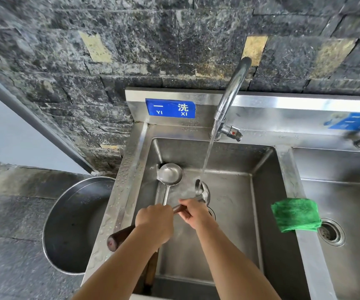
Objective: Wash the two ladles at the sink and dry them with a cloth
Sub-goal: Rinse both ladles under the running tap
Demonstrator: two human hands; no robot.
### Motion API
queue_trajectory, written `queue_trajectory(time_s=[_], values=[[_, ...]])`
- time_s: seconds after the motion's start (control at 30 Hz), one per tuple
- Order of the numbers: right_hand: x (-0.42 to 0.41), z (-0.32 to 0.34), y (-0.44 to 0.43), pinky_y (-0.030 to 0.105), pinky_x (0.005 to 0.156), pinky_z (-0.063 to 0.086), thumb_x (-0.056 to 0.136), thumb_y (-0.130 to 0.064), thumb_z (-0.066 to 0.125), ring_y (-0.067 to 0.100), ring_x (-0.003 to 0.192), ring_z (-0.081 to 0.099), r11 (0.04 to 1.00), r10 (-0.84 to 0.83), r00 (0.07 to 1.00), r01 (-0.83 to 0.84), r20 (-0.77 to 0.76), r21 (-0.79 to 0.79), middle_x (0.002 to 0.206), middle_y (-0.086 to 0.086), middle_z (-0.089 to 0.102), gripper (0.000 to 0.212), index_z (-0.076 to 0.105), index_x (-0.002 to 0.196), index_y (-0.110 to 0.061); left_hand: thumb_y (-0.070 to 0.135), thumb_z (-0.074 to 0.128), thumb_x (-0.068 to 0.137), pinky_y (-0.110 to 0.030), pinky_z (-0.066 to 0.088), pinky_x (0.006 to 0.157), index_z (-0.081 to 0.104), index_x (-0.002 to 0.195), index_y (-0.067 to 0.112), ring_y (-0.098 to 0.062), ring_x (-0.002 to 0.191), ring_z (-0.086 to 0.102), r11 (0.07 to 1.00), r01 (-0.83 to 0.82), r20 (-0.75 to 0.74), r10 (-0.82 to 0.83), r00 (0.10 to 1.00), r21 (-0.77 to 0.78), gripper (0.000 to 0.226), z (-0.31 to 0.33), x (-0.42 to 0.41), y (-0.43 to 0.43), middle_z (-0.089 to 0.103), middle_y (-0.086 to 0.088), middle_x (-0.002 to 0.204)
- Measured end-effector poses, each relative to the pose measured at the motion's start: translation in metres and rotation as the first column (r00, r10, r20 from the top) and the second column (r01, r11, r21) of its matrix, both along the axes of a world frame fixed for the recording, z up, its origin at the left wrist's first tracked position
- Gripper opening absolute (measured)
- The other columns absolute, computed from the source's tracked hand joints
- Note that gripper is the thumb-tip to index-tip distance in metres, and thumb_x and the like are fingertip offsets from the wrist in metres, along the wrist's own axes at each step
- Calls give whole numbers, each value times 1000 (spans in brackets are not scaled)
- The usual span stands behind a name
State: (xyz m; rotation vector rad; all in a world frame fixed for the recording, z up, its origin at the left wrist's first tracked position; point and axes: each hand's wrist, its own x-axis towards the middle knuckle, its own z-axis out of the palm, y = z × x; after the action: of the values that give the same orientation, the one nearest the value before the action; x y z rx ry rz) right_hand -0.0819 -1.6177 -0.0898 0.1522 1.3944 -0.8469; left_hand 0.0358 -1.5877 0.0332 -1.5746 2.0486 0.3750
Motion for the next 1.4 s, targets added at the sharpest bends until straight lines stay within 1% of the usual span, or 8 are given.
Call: queue_trajectory(time_s=[0.3,0.43,0.57,0.77,0.93,1.07,1.23,1.4], values=[[10,-4,-2,28,60,62,76,-2,81,20,63,73,987,155,951,-157,-269,12,79,15,71,19,65,86,1,33,41,98,-29,39,59,56,108,19,-17,69,52,987,-160,-198,160,967,17,23,-11,20,16,45,6,71],[14,-1,-5,18,40,50,75,-4,79,14,50,68,967,242,890,-252,-386,24,77,14,71,29,65,100,3,34,43,99,-24,35,48,56,106,19,-11,61,51,969,-239,-238,246,940,61,21,-16,23,23,49,6,73],[14,-2,-12,32,59,65,75,-8,79,18,66,73,921,373,793,-379,-482,89,80,11,71,24,64,92,-3,40,44,99,-24,43,49,51,97,20,-11,64,58,927,-331,-300,371,879,176,21,-16,21,23,57,4,79],[16,-6,-13,34,61,65,72,-10,78,18,61,73,888,445,721,-433,-531,156,76,8,71,24,64,91,-6,40,46,98,-30,60,63,52,99,19,-16,71,67,886,-388,-322,455,830,252,22,-13,23,26,65,-2,87],[14,-7,-10,28,50,60,75,-5,74,21,62,75,968,241,877,-247,-415,41,82,16,74,18,64,90,-1,28,51,95,-28,49,59,57,108,19,-16,74,62,938,-327,-300,347,889,116,16,-8,25,23,61,1,87],[14,1,-10,31,47,58,87,4,62,24,72,70,995,86,974,-94,-211,-26,87,19,68,14,57,99,-1,13,56,88,-27,42,68,53,116,24,-21,89,61,983,-163,-111,152,982,-90,30,7,21,18,63,1,94],[20,9,-8,38,49,60,94,14,42,36,87,69,997,8,1000,-7,20,-72,113,33,64,28,49,119,4,13,58,87,-37,37,87,56,115,24,-25,109,53,983,8,101,10,995,-183,30,28,18,3,65,-1,109],[28,14,-5,43,60,59,95,17,34,33,77,65,965,-199,940,238,276,-115,91,26,62,29,51,116,5,14,59,87,-39,36,88,58,113,24,-26,108,55,965,161,200,-119,973,-208,29,59,8,-8,65,-1,110]])
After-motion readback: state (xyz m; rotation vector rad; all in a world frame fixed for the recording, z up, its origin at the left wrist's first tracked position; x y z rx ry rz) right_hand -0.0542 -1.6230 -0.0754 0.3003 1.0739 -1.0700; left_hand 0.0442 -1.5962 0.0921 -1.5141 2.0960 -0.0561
